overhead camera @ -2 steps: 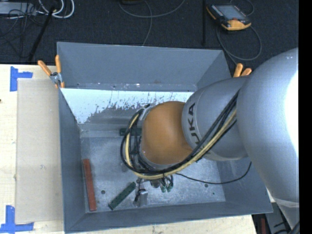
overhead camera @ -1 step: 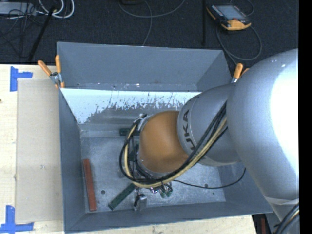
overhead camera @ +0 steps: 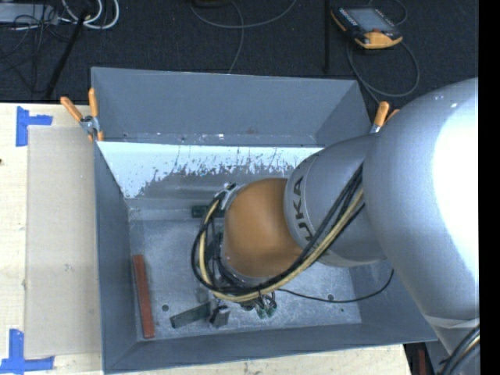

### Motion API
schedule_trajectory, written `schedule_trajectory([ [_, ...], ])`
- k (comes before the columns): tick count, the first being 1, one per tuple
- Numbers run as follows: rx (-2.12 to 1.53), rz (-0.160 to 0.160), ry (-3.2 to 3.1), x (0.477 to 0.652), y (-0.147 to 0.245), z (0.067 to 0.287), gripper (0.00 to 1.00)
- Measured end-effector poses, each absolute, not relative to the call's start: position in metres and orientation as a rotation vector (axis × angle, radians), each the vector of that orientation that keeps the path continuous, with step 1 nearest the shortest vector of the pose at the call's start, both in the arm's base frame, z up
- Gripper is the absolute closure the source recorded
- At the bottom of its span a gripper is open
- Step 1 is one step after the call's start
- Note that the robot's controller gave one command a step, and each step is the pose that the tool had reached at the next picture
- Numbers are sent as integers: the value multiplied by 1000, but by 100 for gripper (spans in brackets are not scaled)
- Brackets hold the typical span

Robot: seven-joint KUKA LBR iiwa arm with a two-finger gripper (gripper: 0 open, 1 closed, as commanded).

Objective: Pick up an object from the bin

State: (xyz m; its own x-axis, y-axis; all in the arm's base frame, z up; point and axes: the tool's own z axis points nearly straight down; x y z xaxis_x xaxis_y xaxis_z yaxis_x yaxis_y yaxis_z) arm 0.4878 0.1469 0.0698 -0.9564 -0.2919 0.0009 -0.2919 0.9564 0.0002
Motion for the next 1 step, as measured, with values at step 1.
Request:
schedule_trajectory([
  [1,482,-2,-3112,490,148,183,100],
])
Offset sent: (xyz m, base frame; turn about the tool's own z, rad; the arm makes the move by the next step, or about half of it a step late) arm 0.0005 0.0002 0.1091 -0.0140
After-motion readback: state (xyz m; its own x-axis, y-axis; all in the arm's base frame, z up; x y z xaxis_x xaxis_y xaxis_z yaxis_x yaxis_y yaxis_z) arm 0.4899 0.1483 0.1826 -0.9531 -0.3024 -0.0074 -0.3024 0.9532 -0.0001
